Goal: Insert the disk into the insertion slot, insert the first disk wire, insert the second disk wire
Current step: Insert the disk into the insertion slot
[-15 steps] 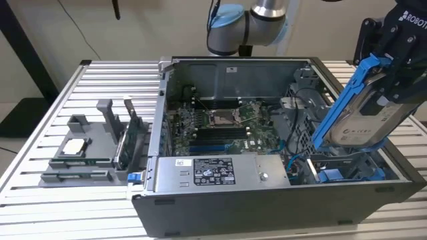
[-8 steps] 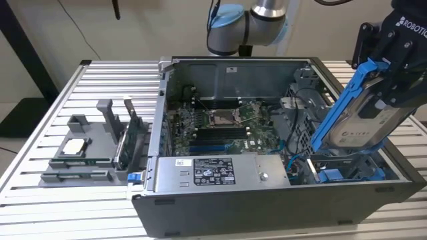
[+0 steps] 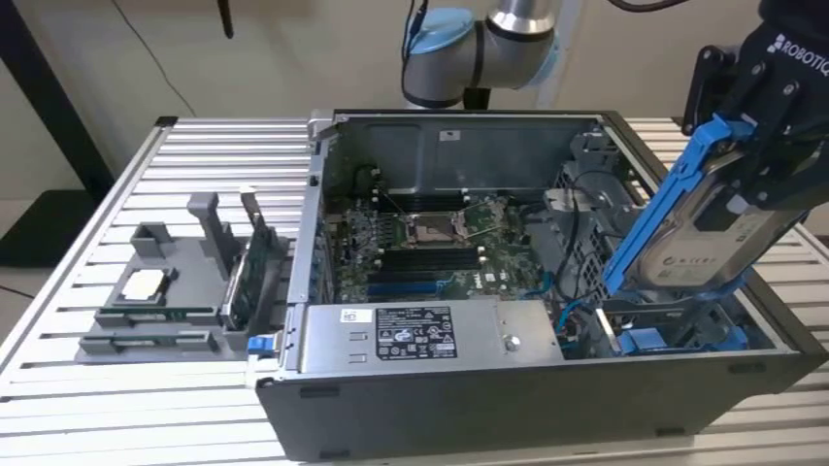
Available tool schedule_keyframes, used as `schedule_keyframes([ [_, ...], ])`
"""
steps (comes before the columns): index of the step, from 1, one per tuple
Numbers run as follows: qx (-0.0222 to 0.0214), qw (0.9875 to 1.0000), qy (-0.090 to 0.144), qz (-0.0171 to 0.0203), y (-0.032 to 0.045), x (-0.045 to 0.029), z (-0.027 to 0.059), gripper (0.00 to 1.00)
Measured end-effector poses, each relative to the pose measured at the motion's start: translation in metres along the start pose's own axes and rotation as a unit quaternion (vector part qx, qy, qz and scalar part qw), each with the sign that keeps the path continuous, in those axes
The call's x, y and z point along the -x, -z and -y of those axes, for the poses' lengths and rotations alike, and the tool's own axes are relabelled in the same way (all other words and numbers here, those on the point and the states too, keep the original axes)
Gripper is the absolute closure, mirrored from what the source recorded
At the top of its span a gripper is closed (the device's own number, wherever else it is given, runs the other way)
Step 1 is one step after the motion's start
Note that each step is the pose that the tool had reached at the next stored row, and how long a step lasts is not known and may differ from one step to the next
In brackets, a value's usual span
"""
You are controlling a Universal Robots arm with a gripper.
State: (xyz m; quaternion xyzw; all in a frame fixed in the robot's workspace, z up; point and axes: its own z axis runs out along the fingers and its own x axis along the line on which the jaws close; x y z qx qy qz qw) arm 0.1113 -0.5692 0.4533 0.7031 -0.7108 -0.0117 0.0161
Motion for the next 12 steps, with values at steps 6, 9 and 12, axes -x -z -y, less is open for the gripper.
schedule_keyframes([
  [6,0.0,1.0,0.0,0.0,-0.0018,0.0,0.0001,0.67],
  [9,0.0,1.0,0.0,0.0,-0.0027,0.0,0.0001,0.67],
  [12,0.0,1.0,0.0,0.0,-0.0038,0.0,0.0002,0.67],
])
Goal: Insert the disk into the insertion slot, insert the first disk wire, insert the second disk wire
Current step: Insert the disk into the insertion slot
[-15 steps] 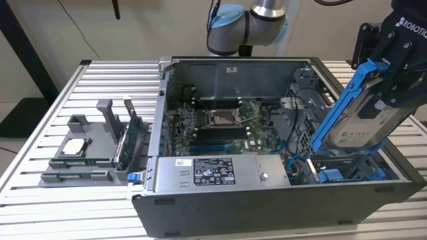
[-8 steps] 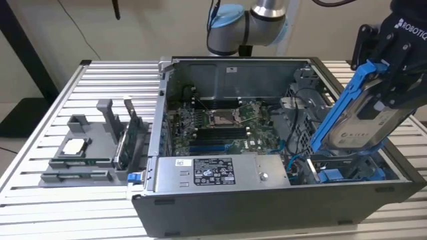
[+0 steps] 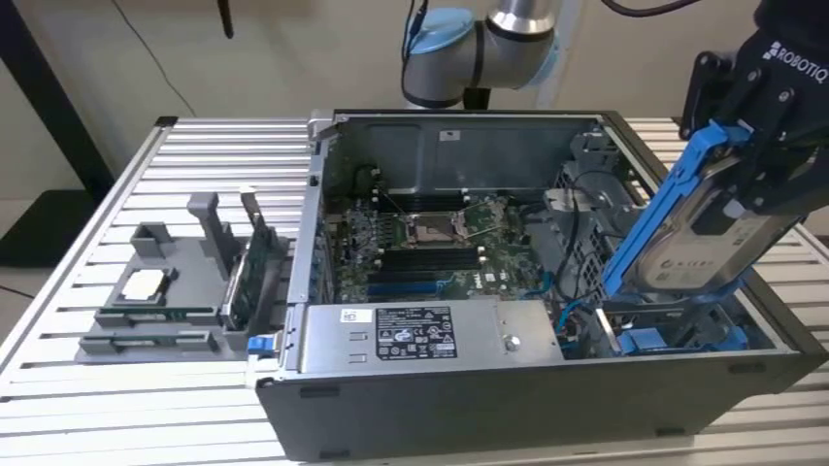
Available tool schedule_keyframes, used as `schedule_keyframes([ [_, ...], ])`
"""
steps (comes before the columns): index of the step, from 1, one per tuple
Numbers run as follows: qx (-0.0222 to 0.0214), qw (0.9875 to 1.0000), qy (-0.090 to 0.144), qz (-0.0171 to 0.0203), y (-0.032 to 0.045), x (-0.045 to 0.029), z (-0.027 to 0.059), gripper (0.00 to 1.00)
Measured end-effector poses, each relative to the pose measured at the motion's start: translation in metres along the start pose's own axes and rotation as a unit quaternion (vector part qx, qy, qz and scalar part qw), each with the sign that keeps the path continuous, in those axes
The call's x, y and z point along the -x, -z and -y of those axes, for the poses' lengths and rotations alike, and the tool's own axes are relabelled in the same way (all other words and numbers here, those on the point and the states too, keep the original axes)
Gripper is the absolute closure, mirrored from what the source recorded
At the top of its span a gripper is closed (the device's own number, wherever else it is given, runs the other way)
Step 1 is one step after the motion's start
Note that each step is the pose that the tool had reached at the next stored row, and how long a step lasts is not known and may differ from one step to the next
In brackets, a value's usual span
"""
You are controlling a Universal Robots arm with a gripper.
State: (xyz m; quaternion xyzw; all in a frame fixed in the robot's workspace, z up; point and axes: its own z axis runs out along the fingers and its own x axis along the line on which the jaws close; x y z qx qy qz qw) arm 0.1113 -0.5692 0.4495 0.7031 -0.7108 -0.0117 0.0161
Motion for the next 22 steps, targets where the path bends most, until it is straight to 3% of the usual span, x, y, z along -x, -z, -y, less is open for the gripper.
schedule_keyframes([
  [22,0.0,1.0,0.0,0.0,-0.0081,0.0001,0.0003,0.67],
])
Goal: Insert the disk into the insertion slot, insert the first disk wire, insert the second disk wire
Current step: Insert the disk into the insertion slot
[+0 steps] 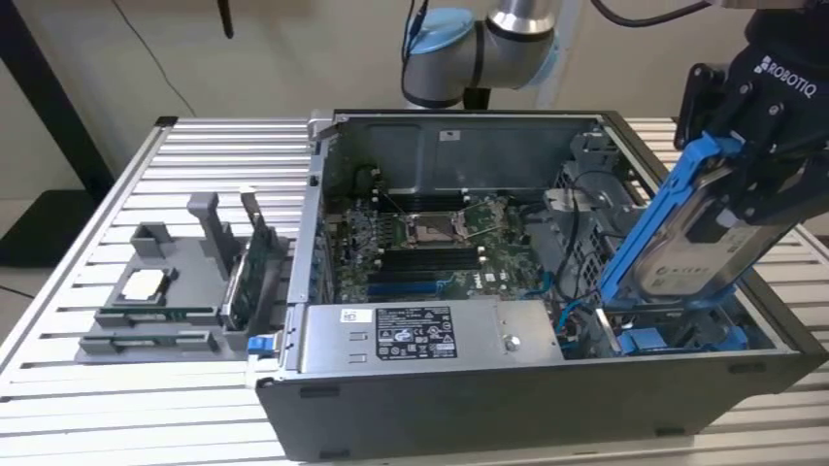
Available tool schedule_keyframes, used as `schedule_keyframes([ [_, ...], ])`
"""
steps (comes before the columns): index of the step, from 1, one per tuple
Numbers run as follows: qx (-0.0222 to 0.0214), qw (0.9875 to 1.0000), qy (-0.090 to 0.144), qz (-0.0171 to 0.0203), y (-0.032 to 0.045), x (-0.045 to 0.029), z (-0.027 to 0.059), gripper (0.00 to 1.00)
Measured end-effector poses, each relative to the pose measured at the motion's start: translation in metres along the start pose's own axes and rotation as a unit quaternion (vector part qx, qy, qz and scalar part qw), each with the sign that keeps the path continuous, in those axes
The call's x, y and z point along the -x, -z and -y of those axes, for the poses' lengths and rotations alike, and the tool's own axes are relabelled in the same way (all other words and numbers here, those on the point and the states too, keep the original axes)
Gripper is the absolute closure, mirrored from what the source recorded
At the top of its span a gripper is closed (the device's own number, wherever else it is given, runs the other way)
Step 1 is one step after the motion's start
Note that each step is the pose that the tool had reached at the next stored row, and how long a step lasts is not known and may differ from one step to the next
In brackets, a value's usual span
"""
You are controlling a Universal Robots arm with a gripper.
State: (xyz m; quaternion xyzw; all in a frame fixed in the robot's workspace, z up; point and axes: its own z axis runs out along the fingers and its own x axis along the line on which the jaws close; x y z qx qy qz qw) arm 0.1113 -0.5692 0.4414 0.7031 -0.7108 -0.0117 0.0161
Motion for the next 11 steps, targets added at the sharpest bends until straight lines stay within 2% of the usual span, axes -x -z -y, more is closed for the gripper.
schedule_keyframes([
  [11,0.0,1.0,0.0,0.0,-0.0057,0.0,0.0004,0.67],
])
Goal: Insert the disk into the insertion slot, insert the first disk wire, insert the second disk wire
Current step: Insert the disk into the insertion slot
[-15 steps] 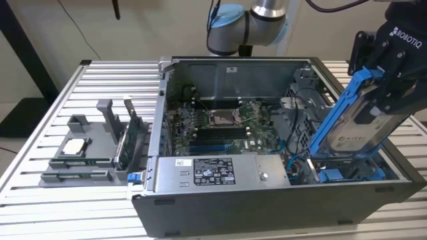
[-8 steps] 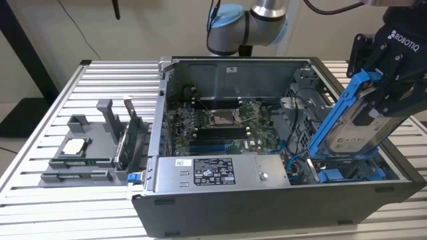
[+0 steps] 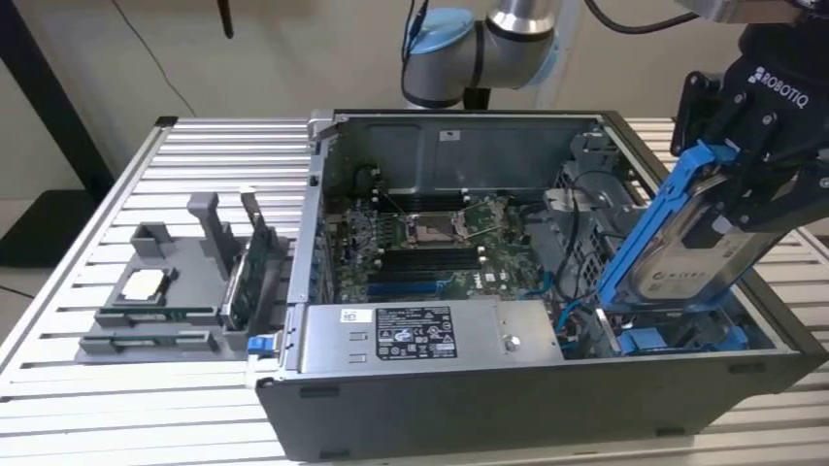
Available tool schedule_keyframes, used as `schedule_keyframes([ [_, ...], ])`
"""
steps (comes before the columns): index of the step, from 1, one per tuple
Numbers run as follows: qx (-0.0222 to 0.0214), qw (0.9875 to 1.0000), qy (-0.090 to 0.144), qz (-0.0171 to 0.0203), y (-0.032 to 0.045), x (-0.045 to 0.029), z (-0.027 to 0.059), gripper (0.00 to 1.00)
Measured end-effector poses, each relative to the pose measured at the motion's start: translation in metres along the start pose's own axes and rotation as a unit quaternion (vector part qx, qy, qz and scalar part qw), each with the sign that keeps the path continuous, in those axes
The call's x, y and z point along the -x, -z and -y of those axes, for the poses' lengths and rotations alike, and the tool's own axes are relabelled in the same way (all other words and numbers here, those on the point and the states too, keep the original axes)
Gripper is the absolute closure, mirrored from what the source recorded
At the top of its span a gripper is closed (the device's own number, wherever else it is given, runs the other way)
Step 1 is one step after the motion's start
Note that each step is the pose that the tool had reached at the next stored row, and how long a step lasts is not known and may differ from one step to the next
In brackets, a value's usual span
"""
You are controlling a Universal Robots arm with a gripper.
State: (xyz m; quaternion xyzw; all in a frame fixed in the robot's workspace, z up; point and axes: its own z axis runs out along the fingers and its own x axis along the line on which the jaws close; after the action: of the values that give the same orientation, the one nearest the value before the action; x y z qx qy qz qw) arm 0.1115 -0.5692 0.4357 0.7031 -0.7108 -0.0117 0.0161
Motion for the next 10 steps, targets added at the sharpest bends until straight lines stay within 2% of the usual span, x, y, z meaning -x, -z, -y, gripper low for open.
schedule_keyframes([
  [10,-0.0019,1.0,0.0,0.0007,-0.0023,0.0,0.0002,0.67],
])
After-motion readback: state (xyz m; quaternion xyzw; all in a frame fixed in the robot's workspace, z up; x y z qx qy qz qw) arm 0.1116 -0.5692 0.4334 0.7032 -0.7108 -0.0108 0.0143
